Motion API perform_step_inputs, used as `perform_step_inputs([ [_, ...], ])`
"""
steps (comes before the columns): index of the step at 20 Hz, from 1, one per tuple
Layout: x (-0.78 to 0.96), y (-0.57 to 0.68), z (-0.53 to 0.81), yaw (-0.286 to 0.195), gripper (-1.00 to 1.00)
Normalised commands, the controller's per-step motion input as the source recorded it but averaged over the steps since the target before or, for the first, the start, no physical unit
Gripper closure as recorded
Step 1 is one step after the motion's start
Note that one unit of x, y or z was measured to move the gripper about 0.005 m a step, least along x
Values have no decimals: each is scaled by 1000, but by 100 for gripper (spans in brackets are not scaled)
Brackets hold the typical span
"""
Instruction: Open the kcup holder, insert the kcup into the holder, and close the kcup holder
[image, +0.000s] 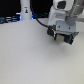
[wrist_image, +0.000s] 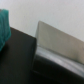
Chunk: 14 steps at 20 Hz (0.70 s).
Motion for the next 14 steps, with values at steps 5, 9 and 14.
perform_step_inputs([
  [5, -576, 661, 67, 41, -100],
  [9, -751, 653, 51, 19, -100],
  [14, -850, 596, 6, 16, -100],
])
